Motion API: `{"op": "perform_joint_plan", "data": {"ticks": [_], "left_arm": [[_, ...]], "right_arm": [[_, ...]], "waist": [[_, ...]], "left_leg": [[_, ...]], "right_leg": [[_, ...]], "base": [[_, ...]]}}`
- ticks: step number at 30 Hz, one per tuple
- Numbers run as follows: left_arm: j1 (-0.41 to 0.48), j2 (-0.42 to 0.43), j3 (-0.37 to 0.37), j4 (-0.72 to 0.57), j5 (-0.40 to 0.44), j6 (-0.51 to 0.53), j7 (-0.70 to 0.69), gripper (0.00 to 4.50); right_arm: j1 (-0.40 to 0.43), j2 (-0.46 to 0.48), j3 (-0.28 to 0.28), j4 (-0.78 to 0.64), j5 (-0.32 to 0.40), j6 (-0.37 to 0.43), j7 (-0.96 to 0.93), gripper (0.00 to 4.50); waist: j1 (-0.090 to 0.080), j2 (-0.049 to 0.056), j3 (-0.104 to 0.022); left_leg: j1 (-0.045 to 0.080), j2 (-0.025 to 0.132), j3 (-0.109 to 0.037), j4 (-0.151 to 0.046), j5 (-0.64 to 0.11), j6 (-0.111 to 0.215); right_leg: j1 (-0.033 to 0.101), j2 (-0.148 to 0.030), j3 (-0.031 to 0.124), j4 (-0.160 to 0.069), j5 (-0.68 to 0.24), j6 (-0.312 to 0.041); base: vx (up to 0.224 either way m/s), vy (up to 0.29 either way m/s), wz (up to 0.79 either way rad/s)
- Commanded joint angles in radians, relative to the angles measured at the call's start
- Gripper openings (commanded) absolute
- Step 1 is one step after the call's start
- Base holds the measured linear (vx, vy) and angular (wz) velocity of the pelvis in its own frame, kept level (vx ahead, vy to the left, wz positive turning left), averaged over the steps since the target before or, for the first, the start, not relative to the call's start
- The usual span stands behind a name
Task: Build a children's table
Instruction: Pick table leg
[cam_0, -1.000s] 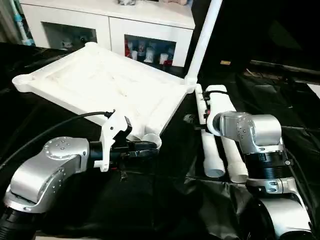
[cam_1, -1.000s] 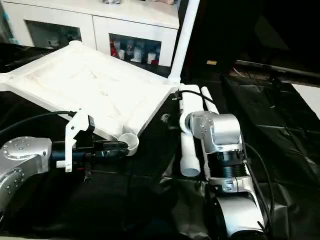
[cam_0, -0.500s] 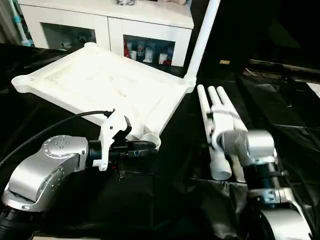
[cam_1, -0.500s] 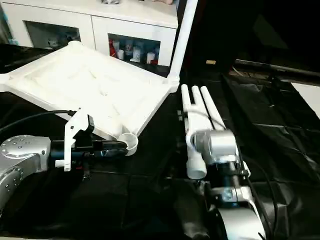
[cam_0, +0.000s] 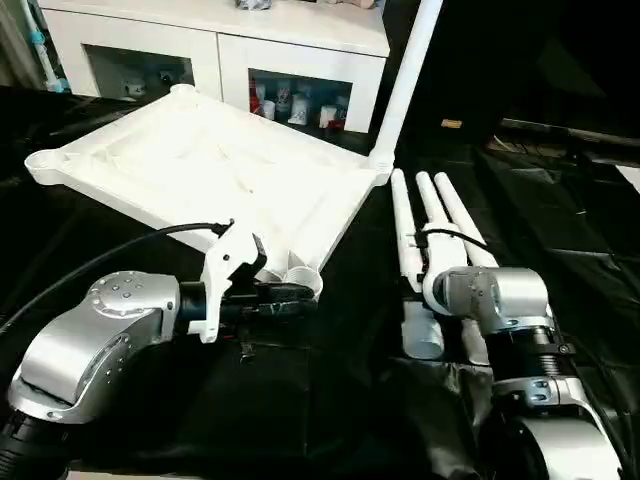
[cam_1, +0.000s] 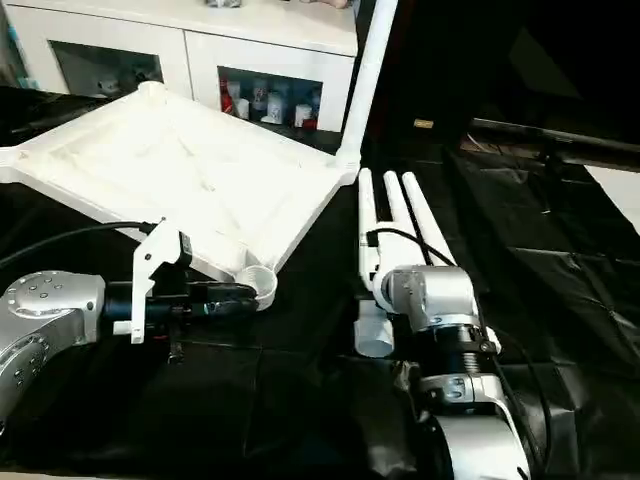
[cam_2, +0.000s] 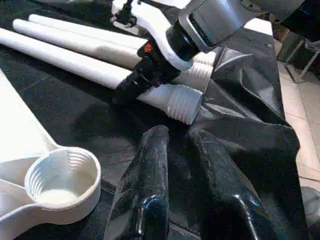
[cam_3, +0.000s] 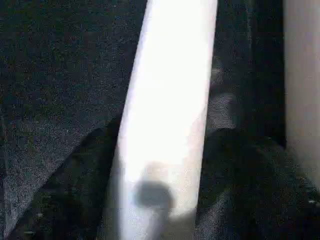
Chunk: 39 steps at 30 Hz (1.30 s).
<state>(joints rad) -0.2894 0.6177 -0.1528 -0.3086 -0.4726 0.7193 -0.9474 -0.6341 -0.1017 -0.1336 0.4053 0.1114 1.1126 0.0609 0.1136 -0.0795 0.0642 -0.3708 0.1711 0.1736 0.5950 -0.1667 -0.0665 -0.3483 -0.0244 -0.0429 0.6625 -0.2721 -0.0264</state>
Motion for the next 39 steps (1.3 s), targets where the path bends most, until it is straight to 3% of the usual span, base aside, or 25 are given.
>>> {"op": "perform_joint_plan", "data": {"ticks": [1,7,12,13,14,15,16,18,20,21,23,24,25,26,27,29,30,31,33,34,35,37,38,39], "left_arm": [[-0.019,-0.003,-0.003,0.000,0.011,0.003,0.011,0.84],[-0.030,-0.019,0.007,0.022,0.016,-0.024,0.024,0.84],[-0.075,-0.076,0.053,0.091,0.034,-0.052,0.111,0.84],[-0.087,-0.091,0.068,0.107,0.031,-0.058,0.129,1.19],[-0.094,-0.101,0.078,0.116,0.027,-0.061,0.139,1.19],[-0.104,-0.113,0.090,0.125,0.021,-0.061,0.150,1.19],[-0.118,-0.129,0.104,0.139,0.022,-0.075,0.171,1.19],[-0.141,-0.168,0.141,0.165,0.017,-0.108,0.215,1.39],[-0.156,-0.198,0.176,0.172,-0.031,-0.085,0.226,1.62],[-0.158,-0.203,0.181,0.173,-0.036,-0.084,0.230,1.62],[-0.174,-0.240,0.212,0.190,-0.050,-0.095,0.274,1.86],[-0.187,-0.265,0.235,0.211,-0.048,-0.119,0.312,2.00],[-0.196,-0.285,0.252,0.227,-0.051,-0.146,0.333,2.05],[-0.201,-0.295,0.260,0.234,-0.055,-0.164,0.338,2.04],[-0.202,-0.306,0.267,0.236,-0.047,-0.183,0.354,2.05],[-0.212,-0.323,0.278,0.250,-0.037,-0.201,0.384,2.35],[-0.226,-0.331,0.287,0.266,-0.034,-0.193,0.406,2.48],[-0.260,-0.342,0.302,0.300,-0.028,-0.192,0.433,2.54],[-0.281,-0.336,0.306,0.306,-0.067,-0.121,0.412,2.54],[-0.299,-0.338,0.307,0.307,-0.104,-0.078,0.387,2.68],[-0.311,-0.341,0.306,0.307,-0.135,-0.040,0.368,2.82],[-0.339,-0.355,0.307,0.312,-0.208,0.080,0.359,2.95],[-0.368,-0.375,0.316,0.333,-0.269,0.173,0.379,2.95],[-0.369,-0.375,0.317,0.334,-0.271,0.175,0.379,3.00]], "right_arm": [[-0.011,-0.006,-0.019,0.014,0.003,-0.008,-0.011,3.37],[-0.018,-0.004,-0.049,0.030,0.009,-0.021,-0.026,2.87],[-0.006,0.010,-0.089,0.015,0.026,-0.038,-0.047,2.46],[-0.001,0.016,-0.098,0.007,0.029,-0.041,-0.054,2.37],[0.003,0.019,-0.103,0.001,0.031,-0.044,-0.057,2.37],[0.009,0.024,-0.109,-0.008,0.033,-0.048,-0.063,2.25],[0.018,0.031,-0.117,-0.022,0.038,-0.047,-0.067,2.12],[0.039,0.048,-0.131,-0.053,0.045,-0.049,-0.076,1.96],[0.060,0.063,-0.138,-0.088,0.050,-0.061,-0.082,1.81],[0.064,0.067,-0.141,-0.094,0.051,-0.065,-0.083,1.81],[0.094,0.103,-0.175,-0.149,0.079,-0.112,-0.091,1.79],[0.112,0.111,-0.170,-0.175,0.090,-0.154,-0.074,1.79],[0.123,0.115,-0.162,-0.183,0.093,-0.181,-0.065,1.78],[0.128,0.117,-0.158,-0.181,0.091,-0.190,-0.064,1.78],[0.138,0.121,-0.154,-0.183,0.090,-0.222,-0.060,1.78],[0.152,0.121,-0.138,-0.192,0.081,-0.265,-0.053,1.78],[0.167,0.121,-0.121,-0.211,0.071,-0.302,-0.048,1.78],[0.193,0.131,-0.106,-0.267,0.066,-0.390,-0.038,1.78],[0.199,0.140,-0.117,-0.292,0.069,-0.435,-0.043,1.78],[0.202,0.148,-0.130,-0.314,0.075,-0.474,-0.043,1.78],[0.203,0.153,-0.138,-0.328,0.078,-0.501,-0.044,1.78],[0.209,0.148,-0.134,-0.370,0.069,-0.569,-0.038,1.78],[0.209,0.143,-0.129,-0.401,0.066,-0.646,-0.028,1.78],[0.209,0.143,-0.129,-0.401,0.066,-0.648,-0.028,1.78]], "waist": [[0.001,0.021,-0.060],[0.000,0.020,-0.059],[-0.001,0.031,-0.063],[0.000,0.031,-0.063],[0.000,0.039,-0.064],[-0.001,0.036,-0.064],[-0.001,0.044,-0.066],[0.000,0.045,-0.066],[0.001,0.056,-0.067],[0.001,0.051,-0.066],[0.002,0.051,-0.065],[0.003,0.060,-0.065],[0.000,0.057,-0.062],[0.000,0.060,-0.063],[-0.002,0.055,-0.061],[-0.003,0.054,-0.060],[-0.003,0.055,-0.059],[-0.002,0.062,-0.060],[-0.004,0.058,-0.061],[-0.002,0.065,-0.063],[-0.003,0.061,-0.061],[0.001,0.065,-0.062],[0.002,0.063,-0.065],[0.004,0.064,-0.065]], "left_leg": [[0.024,0.062,-0.024,-0.077,-0.131,-0.100],[0.025,0.062,-0.023,-0.077,-0.135,-0.099],[0.024,0.061,-0.025,-0.076,-0.139,-0.112],[0.024,0.060,-0.026,-0.076,-0.133,-0.110],[0.022,0.060,-0.028,-0.075,-0.132,-0.112],[0.022,0.060,-0.027,-0.075,-0.128,-0.110],[0.023,0.061,-0.028,-0.075,-0.127,-0.112],[0.023,0.061,-0.030,-0.074,-0.131,-0.111],[0.023,0.061,-0.031,-0.073,-0.138,-0.112],[0.022,0.061,-0.031,-0.074,-0.140,-0.109],[0.022,0.063,-0.031,-0.074,-0.157,-0.104],[0.023,0.063,-0.032,-0.074,-0.171,-0.102],[0.024,0.064,-0.031,-0.076,-0.192,-0.101],[0.025,0.064,-0.033,-0.076,-0.197,-0.102],[0.023,0.064,-0.033,-0.078,-0.197,-0.100],[0.022,0.065,-0.032,-0.078,-0.199,-0.099],[0.023,0.066,-0.032,-0.079,-0.204,-0.098],[0.024,0.065,-0.032,-0.078,-0.202,-0.097],[0.026,0.064,-0.031,-0.078,-0.210,-0.095],[0.025,0.063,-0.032,-0.077,-0.200,-0.093],[0.024,0.063,-0.031,-0.075,-0.190,-0.086],[0.020,0.060,-0.027,-0.069,-0.138,-0.074],[0.014,0.058,-0.025,-0.066,-0.109,-0.065],[0.014,0.056,-0.026,-0.065,-0.098,-0.058]], "right_leg": [[0.021,-0.117,0.061,-0.081,0.021,-0.099],[0.020,-0.117,0.062,-0.083,-0.003,-0.094],[0.023,-0.116,0.062,-0.082,0.034,-0.098],[0.025,-0.116,0.061,-0.080,0.044,-0.099],[0.025,-0.117,0.061,-0.078,0.055,-0.101],[0.027,-0.116,0.061,-0.079,0.073,-0.102],[0.026,-0.115,0.061,-0.079,0.092,-0.103],[0.028,-0.115,0.060,-0.077,0.110,-0.111],[0.029,-0.117,0.060,-0.077,0.119,-0.119],[0.030,-0.117,0.060,-0.078,0.119,-0.123],[0.028,-0.121,0.061,-0.080,0.097,-0.128],[0.027,-0.123,0.061,-0.082,0.069,-0.129],[0.026,-0.122,0.062,-0.089,0.038,-0.124],[0.026,-0.122,0.062,-0.089,0.024,-0.125],[0.028,-0.121,0.063,-0.092,0.004,-0.121],[0.026,-0.121,0.064,-0.094,-0.010,-0.114],[0.025,-0.122,0.064,-0.095,-0.020,-0.112],[0.023,-0.122,0.065,-0.095,-0.023,-0.106],[0.021,-0.121,0.064,-0.094,-0.028,-0.106],[0.021,-0.121,0.063,-0.091,-0.021,-0.110],[0.020,-0.121,0.063,-0.091,-0.014,-0.121],[0.020,-0.118,0.063,-0.083,0.050,-0.134],[0.025,-0.116,0.061,-0.076,0.101,-0.135],[0.024,-0.116,0.061,-0.077,0.119,-0.134]], "base": [[0.000,0.000,0.00],[0.000,0.000,0.00],[0.000,0.000,0.00],[0.000,0.000,0.00],[0.000,0.000,0.00],[0.000,0.000,0.00],[0.000,0.000,0.00],[0.000,0.000,0.00],[0.000,0.000,0.00],[0.000,0.000,0.00],[0.000,0.000,0.00],[0.000,0.000,0.00],[0.000,0.000,0.00],[0.000,0.000,0.00],[0.000,0.000,0.00],[0.000,0.000,0.00],[0.000,0.000,0.00],[0.000,0.000,0.00],[0.000,0.000,0.00],[0.000,0.000,0.00],[0.000,0.000,0.00],[0.000,0.000,0.00],[0.000,0.000,0.00],[0.000,0.000,0.00]]}}
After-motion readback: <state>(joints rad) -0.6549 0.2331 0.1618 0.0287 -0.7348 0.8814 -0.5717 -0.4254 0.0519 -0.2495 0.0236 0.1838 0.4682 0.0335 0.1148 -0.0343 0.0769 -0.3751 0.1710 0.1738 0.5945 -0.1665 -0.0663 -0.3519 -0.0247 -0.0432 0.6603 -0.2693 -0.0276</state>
